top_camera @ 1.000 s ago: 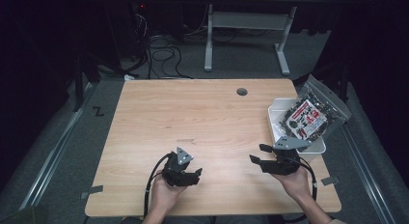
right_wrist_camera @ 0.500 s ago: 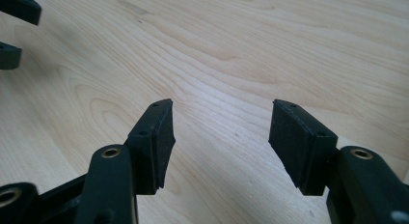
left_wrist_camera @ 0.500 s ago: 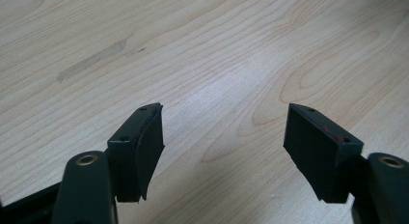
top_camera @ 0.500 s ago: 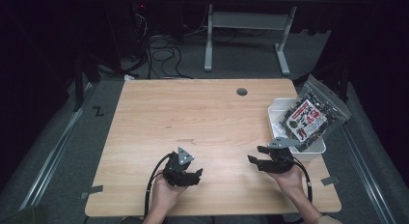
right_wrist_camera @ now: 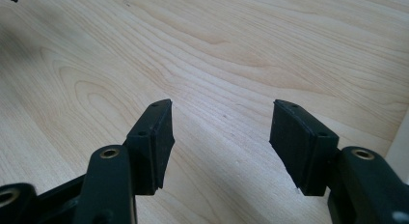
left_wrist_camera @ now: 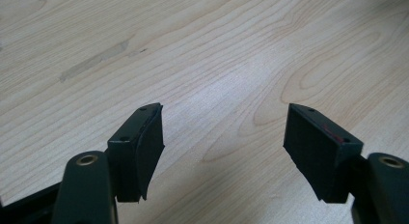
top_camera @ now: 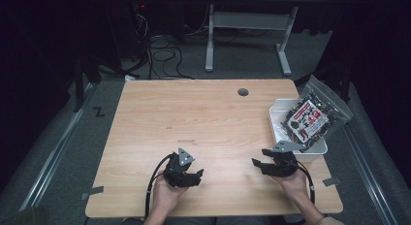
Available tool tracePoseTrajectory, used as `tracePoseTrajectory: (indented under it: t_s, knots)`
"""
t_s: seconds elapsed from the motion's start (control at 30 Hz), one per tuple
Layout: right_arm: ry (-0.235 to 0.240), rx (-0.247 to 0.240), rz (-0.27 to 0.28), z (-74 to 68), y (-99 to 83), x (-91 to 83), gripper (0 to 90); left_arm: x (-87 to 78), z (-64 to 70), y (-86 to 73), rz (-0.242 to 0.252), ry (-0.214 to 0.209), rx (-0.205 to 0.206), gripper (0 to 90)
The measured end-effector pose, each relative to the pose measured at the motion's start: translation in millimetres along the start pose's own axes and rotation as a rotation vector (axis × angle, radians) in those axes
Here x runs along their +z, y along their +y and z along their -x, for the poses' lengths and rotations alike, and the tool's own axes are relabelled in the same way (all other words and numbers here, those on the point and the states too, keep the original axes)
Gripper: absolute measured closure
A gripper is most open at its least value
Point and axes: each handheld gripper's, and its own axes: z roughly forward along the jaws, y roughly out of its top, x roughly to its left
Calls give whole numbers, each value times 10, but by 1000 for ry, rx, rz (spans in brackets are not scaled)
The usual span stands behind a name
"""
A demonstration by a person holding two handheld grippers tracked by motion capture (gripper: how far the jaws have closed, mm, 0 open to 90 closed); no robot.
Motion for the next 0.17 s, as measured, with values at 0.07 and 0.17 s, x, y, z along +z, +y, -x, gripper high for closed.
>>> tracePoseTrajectory:
  t_s: [0.07,0.17]
  knots:
    - [1,7,-5,10,-4,1,415,-3,-8,3,2,2,-2,307]
    - [-3,5,-4,23,-8,9,414,-11,-23,6,6,2,-5,307]
